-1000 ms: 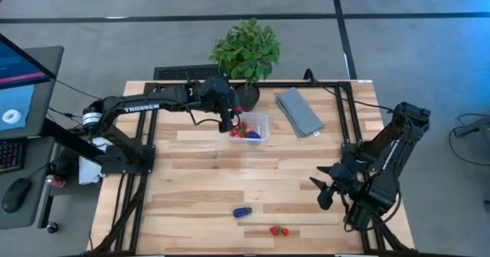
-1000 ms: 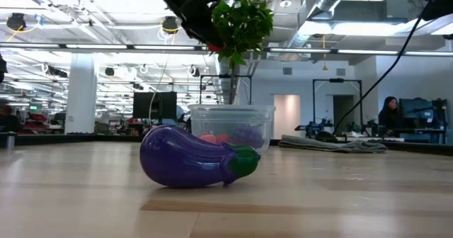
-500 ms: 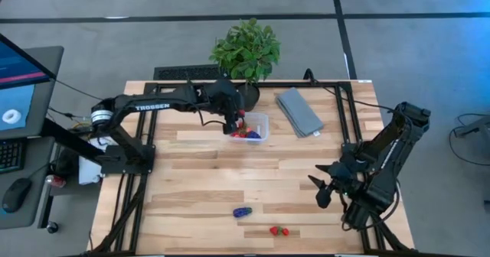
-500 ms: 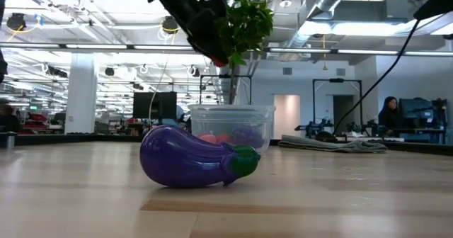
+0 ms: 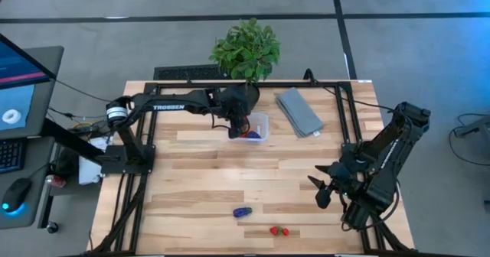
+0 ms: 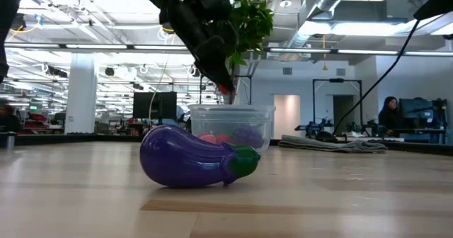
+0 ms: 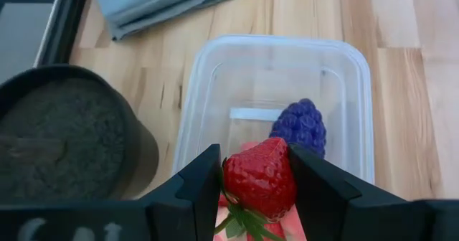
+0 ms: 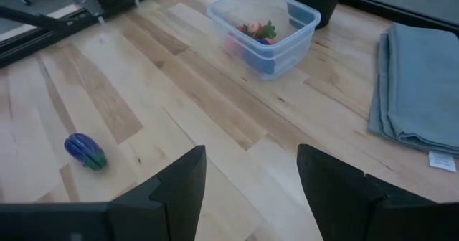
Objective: Pick and placing Produce into tupperware
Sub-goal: Put the left red strawberry into the transparent bin, then put the eggplant into the transparent bin
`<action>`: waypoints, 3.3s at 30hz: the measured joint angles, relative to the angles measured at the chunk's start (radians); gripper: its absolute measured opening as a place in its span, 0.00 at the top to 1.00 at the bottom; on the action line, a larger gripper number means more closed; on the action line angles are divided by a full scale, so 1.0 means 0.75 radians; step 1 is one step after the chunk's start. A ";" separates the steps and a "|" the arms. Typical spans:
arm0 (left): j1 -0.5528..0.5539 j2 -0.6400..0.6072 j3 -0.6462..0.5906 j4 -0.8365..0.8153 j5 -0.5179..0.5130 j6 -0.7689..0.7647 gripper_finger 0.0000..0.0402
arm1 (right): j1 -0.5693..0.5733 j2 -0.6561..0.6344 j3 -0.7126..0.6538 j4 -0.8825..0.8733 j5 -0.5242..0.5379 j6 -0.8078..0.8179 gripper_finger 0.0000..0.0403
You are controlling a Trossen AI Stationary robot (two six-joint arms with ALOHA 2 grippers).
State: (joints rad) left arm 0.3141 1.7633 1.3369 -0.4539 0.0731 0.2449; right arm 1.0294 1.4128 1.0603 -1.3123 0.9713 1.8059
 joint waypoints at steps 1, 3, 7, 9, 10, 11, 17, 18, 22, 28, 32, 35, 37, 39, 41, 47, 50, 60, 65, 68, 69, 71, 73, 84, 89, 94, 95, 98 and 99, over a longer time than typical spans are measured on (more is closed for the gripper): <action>0.000 0.010 0.000 0.014 0.002 -0.002 0.66 | 0.000 -0.001 0.000 -0.002 0.000 0.000 0.39; 0.001 0.018 -0.001 0.019 0.002 -0.013 0.66 | 0.000 0.000 0.000 0.000 0.000 0.000 0.39; 0.003 0.034 0.000 0.042 0.003 -0.030 0.66 | -0.006 0.000 0.000 -0.007 0.001 0.000 0.39; 0.004 0.035 0.000 0.066 0.003 -0.030 0.66 | -0.006 0.000 0.000 -0.007 0.001 -0.001 0.39; 0.004 0.040 0.000 0.072 0.002 -0.030 0.66 | -0.006 0.000 0.000 -0.008 0.002 0.000 0.39; 0.006 0.044 0.001 0.074 0.002 -0.032 0.66 | -0.006 -0.001 0.000 -0.010 0.002 0.000 0.39; 0.013 0.101 -0.001 0.064 0.027 -0.066 0.66 | -0.006 -0.001 0.000 -0.008 0.003 0.000 0.39; 0.011 0.112 0.001 0.088 0.033 -0.072 0.66 | -0.006 0.000 0.000 -0.003 0.002 0.000 0.39; 0.010 0.145 0.000 0.087 0.049 -0.095 0.66 | -0.006 0.001 0.000 0.004 0.002 0.000 0.39; 0.011 0.162 -0.001 0.092 0.071 -0.111 0.66 | -0.006 -0.001 0.000 0.015 0.002 0.000 0.39; 0.011 0.162 -0.001 0.109 0.071 -0.109 0.66 | -0.006 0.000 0.000 0.015 0.001 -0.001 0.39; 0.013 0.162 -0.001 0.110 0.072 -0.110 0.66 | -0.006 -0.001 0.000 0.013 0.001 -0.001 0.39; 0.014 0.162 -0.001 0.104 0.072 -0.110 0.66 | -0.006 0.000 0.000 0.013 0.000 -0.001 0.39; 0.014 0.162 -0.001 0.105 0.071 -0.110 0.66 | -0.006 -0.001 0.000 0.014 -0.001 0.000 0.39; 0.014 0.162 -0.001 0.105 0.071 -0.110 0.66 | -0.006 0.000 0.000 0.014 0.000 0.000 0.39; 0.014 0.162 -0.001 0.105 0.060 -0.110 0.59 | -0.006 0.000 0.000 0.015 -0.001 0.000 0.39; 0.014 0.162 -0.001 0.105 0.048 -0.110 0.55 | -0.006 0.000 0.000 0.015 -0.001 0.000 0.39; 0.014 0.154 0.022 0.037 0.053 -0.088 0.48 | -0.006 0.000 0.000 0.014 -0.002 0.000 0.39; 0.009 0.127 0.093 -0.156 0.094 -0.037 0.48 | -0.006 -0.001 0.000 0.010 -0.001 0.000 0.39; 0.006 0.096 0.125 -0.268 0.117 -0.011 0.48 | -0.006 -0.001 0.000 0.004 -0.001 0.000 0.39; 0.004 0.080 0.132 -0.306 0.121 -0.006 0.48 | -0.009 -0.001 0.000 0.005 -0.002 -0.001 0.39; 0.003 0.054 0.138 -0.379 0.133 0.001 0.48 | -0.011 0.000 0.000 0.002 -0.002 -0.001 0.39; 0.004 0.025 0.137 -0.473 0.142 0.004 0.48 | -0.019 0.000 0.000 0.001 -0.003 -0.002 0.39; 0.000 -0.148 0.065 -0.734 0.175 -0.068 0.48 | -0.092 0.000 0.000 -0.030 -0.002 -0.048 0.39; 0.000 -0.273 -0.078 -0.663 0.176 -0.138 0.48 | -0.117 0.000 0.000 -0.029 -0.002 -0.050 0.39; -0.001 -0.461 -0.269 -0.557 0.179 -0.256 0.48 | -0.120 0.000 0.000 -0.030 -0.002 -0.050 0.39; -0.002 -0.510 -0.313 -0.528 0.185 -0.292 0.48 | -0.121 0.000 0.000 -0.029 -0.002 -0.050 0.39; -0.017 -0.662 -0.443 -0.448 0.183 -0.396 0.48 | -0.130 -0.001 0.000 -0.030 -0.002 -0.049 0.39; -0.027 -0.715 -0.486 -0.419 0.175 -0.434 0.48 | -0.135 0.000 0.000 -0.030 -0.001 -0.049 0.39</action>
State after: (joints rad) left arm 0.2940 1.2268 0.9723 -0.7680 0.2041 -0.0808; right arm 0.9281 1.4128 1.0603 -1.3348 0.9706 1.7689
